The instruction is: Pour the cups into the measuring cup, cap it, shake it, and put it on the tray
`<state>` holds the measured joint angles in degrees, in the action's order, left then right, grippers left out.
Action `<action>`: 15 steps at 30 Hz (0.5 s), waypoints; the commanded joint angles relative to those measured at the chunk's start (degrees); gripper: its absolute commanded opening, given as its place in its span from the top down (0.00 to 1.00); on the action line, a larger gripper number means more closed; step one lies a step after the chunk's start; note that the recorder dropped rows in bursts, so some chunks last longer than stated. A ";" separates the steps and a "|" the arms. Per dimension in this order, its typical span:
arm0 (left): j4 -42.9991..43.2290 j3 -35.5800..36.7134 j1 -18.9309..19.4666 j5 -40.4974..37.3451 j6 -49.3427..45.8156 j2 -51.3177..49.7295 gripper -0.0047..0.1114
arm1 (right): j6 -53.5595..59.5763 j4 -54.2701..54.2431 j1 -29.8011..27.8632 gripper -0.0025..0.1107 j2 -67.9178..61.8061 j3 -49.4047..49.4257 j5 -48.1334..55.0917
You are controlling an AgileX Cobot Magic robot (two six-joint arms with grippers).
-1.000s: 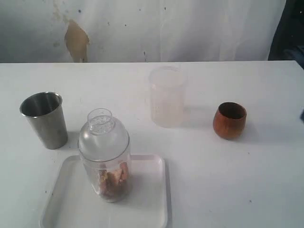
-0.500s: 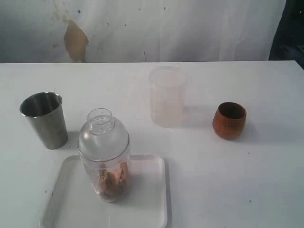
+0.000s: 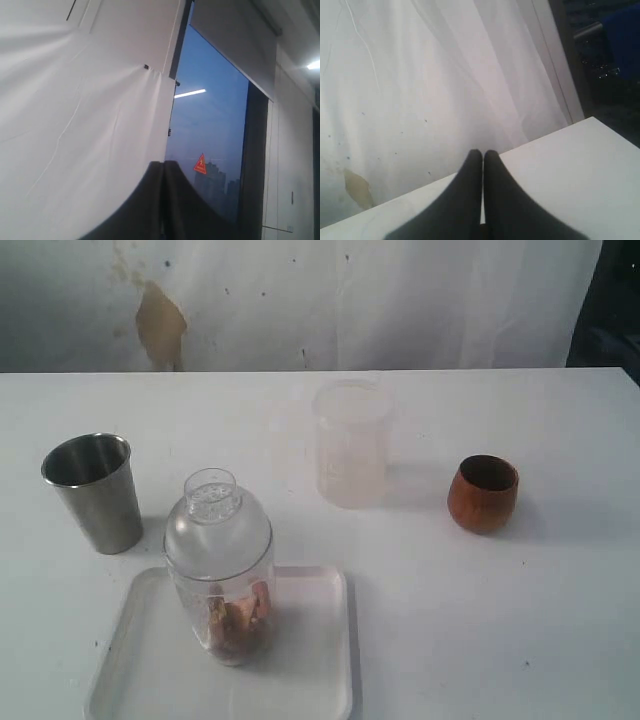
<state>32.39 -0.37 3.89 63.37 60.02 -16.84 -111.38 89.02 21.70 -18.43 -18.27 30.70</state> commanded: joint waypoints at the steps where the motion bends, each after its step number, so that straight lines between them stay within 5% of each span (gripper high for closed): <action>1: -0.24 0.37 0.05 0.60 0.31 1.46 0.96 | 0.70 0.36 0.11 0.98 0.29 -0.38 0.01; 10: 0.01 0.37 0.05 -0.19 -1.92 1.44 0.96 | 0.70 0.45 0.11 0.98 0.29 -0.38 0.01; 15: -9.99 0.37 0.05 -16.15 6.72 1.44 0.96 | 0.70 0.43 0.11 0.98 0.29 -0.38 -0.09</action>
<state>28.39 -0.37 3.89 56.69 62.41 -15.73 -111.38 88.93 21.70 -18.43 -18.27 30.70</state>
